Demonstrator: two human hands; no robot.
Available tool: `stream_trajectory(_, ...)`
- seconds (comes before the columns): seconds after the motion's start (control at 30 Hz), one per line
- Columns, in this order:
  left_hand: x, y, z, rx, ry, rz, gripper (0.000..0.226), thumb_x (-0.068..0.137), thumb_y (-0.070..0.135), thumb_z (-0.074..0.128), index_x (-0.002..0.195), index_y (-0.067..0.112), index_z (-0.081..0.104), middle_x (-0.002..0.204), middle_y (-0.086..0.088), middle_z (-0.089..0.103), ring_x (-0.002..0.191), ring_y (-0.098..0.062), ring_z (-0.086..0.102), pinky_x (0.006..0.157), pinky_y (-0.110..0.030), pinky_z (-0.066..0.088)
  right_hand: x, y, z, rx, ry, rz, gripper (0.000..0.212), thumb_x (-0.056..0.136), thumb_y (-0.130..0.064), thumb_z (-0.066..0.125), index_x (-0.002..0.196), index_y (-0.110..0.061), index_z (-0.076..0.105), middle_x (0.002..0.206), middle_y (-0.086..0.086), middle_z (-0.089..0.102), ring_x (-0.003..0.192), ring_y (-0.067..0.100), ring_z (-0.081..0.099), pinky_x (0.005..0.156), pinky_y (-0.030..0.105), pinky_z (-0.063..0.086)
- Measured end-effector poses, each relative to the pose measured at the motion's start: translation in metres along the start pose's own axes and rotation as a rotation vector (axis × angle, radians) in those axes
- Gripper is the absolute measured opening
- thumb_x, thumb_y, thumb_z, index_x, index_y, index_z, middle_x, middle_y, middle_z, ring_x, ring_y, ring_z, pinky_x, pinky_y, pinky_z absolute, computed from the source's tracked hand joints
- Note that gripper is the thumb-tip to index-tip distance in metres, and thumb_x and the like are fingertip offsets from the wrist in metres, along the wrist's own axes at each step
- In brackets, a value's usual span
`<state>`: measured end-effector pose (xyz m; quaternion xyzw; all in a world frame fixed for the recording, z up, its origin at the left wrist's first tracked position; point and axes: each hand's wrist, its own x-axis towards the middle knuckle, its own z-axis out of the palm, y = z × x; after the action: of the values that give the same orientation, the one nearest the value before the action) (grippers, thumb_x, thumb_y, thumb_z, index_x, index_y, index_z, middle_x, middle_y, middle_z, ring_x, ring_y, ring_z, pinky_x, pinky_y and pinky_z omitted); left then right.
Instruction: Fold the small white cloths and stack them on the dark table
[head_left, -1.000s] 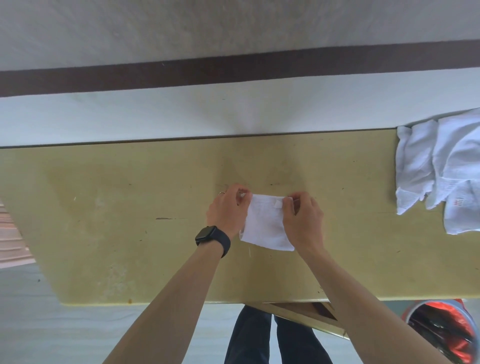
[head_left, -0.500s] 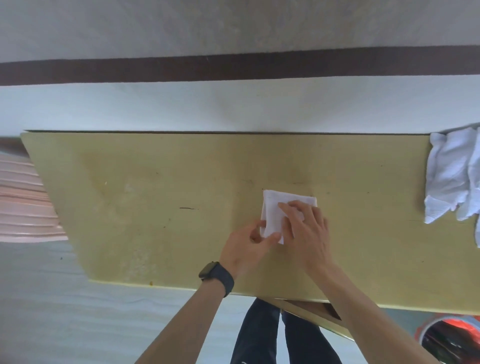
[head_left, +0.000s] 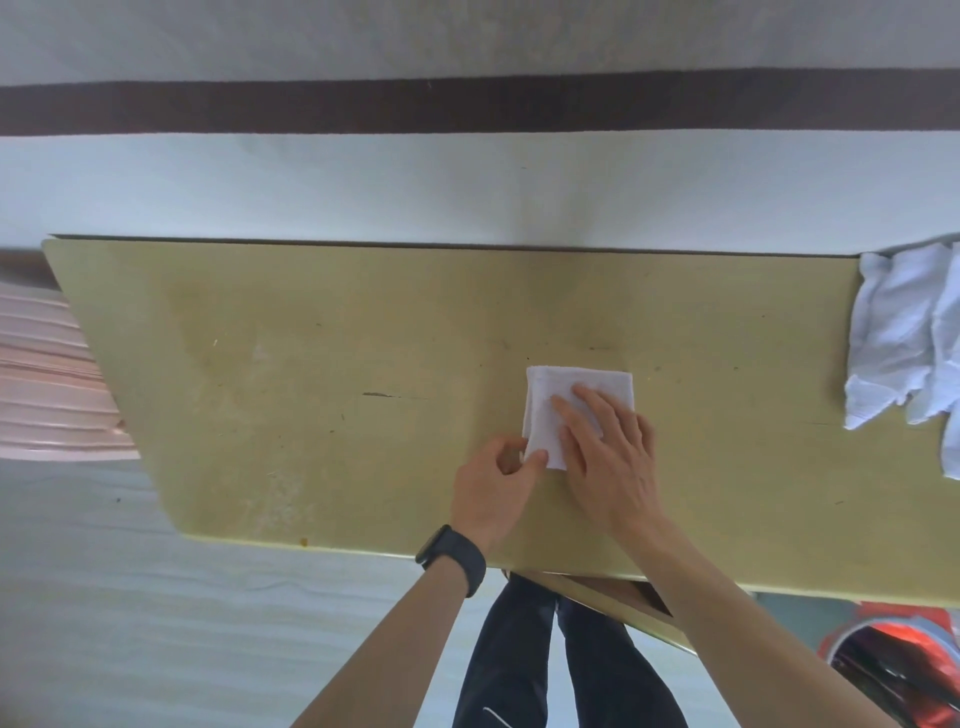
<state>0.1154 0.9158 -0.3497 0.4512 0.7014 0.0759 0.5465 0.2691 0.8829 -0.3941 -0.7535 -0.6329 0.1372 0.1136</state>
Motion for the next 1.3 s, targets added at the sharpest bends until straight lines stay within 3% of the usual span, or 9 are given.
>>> stream_trajectory(0.1, 0.0, 0.007, -0.002, 0.161, 0.157, 0.196, 0.025, 0.09, 0.046, 0.061, 0.11, 0.031, 0.057, 0.09, 0.008, 0.062, 0.085, -0.013, 0.059, 0.075, -0.033, 0.051, -0.019, 0.003, -0.015, 0.081, 0.127, 0.114, 0.035, 0.098, -0.031, 0.047, 0.13, -0.026, 0.06, 0.141, -0.002, 0.052, 0.129, 0.022, 0.045, 0.102, 0.037, 0.032)
stream_trajectory(0.2, 0.012, 0.008, 0.003, 0.489, 0.315, 0.591, 0.035, 0.095, 0.037, 0.052, 0.128, 0.027, 0.056, 0.123, 0.005, 0.058, 0.111, -0.02, 0.052, 0.088, -0.037, 0.048, -0.039, 0.008, -0.024, 0.139, 0.156, 0.275, 0.034, 0.097, -0.031, 0.047, 0.129, -0.027, 0.058, 0.14, -0.003, 0.051, 0.127, 0.023, 0.042, 0.101, 0.039, 0.033)
stream_trajectory(0.3, 0.031, 0.001, 0.015, 0.786, 0.282, 0.886, 0.045, 0.098, 0.033, 0.045, 0.141, 0.022, 0.052, 0.148, 0.004, 0.047, 0.133, -0.021, 0.044, 0.107, -0.041, 0.037, -0.049, 0.011, -0.017, 0.103, 0.158, 0.224, 0.037, 0.1, -0.029, 0.041, 0.132, -0.022, 0.057, 0.145, -0.003, 0.05, 0.134, 0.021, 0.042, 0.103, 0.036, 0.03)
stream_trajectory(0.37, 0.038, -0.004, 0.019, 0.904, 0.217, 0.923, 0.05, 0.1, 0.034, 0.037, 0.147, 0.018, 0.045, 0.158, 0.005, 0.033, 0.144, -0.019, 0.034, 0.115, -0.047, 0.027, -0.048, 0.013, -0.011, 0.074, 0.148, 0.176, 0.041, 0.102, -0.031, 0.038, 0.137, -0.018, 0.055, 0.15, -0.001, 0.047, 0.138, 0.02, 0.041, 0.104, 0.039, 0.032)
stream_trajectory(0.63, 0.051, -0.007, 0.018, 1.011, 0.086, 0.73, 0.063, 0.103, 0.038, 0.027, 0.158, 0.019, 0.004, 0.165, 0.009, -0.005, 0.151, -0.009, -0.008, 0.12, -0.047, -0.004, -0.021, 0.019, 0.001, -0.019, -0.087, 0.168, 0.059, 0.104, -0.04, 0.018, 0.158, -0.018, 0.014, 0.165, -0.005, 0.01, 0.152, 0.015, 0.005, 0.12, 0.049, 0.01)
stream_trajectory(0.87, 0.054, -0.008, 0.011, 0.998, 0.007, 0.71, 0.065, 0.103, 0.047, 0.02, 0.157, 0.026, -0.01, 0.161, 0.016, -0.022, 0.148, -0.009, -0.022, 0.121, -0.048, -0.008, -0.021, 0.026, 0.0, -0.003, -0.151, 0.105, 0.062, 0.103, -0.043, 0.016, 0.158, -0.015, 0.013, 0.166, -0.003, 0.008, 0.153, 0.017, 0.002, 0.119, 0.056, 0.008)
stream_trajectory(0.97, 0.044, -0.005, 0.011, 0.859, 0.082, 0.702, 0.067, 0.101, 0.043, 0.028, 0.157, 0.028, -0.004, 0.165, 0.011, -0.009, 0.151, -0.012, -0.007, 0.122, -0.044, 0.001, -0.02, 0.021, -0.016, 0.091, -0.082, 0.189, 0.062, 0.102, -0.047, 0.023, 0.156, -0.017, 0.02, 0.164, 0.001, 0.016, 0.15, 0.02, 0.011, 0.118, 0.05, 0.014)
stream_trajectory(1.1, 0.03, 0.019, 0.013, 0.548, 0.26, 0.349, 0.064, 0.095, 0.045, 0.051, 0.149, 0.021, 0.028, 0.149, -0.006, 0.037, 0.131, -0.027, 0.036, 0.105, -0.039, 0.032, -0.002, 0.009, -0.041, 0.295, -0.04, 0.551, 0.063, 0.095, -0.047, 0.049, 0.148, -0.018, 0.031, 0.144, 0.004, 0.041, 0.128, 0.025, 0.038, 0.104, 0.04, 0.034)
stream_trajectory(1.3, 0.039, 0.064, 0.031, 0.378, 0.294, 0.011, 0.047, 0.091, 0.046, 0.058, 0.127, 0.017, 0.046, 0.125, -0.006, 0.055, 0.118, -0.026, 0.046, 0.1, -0.039, 0.034, 0.043, -0.005, -0.049, 0.434, -0.171, 0.826, 0.053, 0.088, -0.046, 0.064, 0.126, -0.016, 0.043, 0.12, 0.001, 0.054, 0.112, 0.025, 0.052, 0.082, 0.038, 0.046)
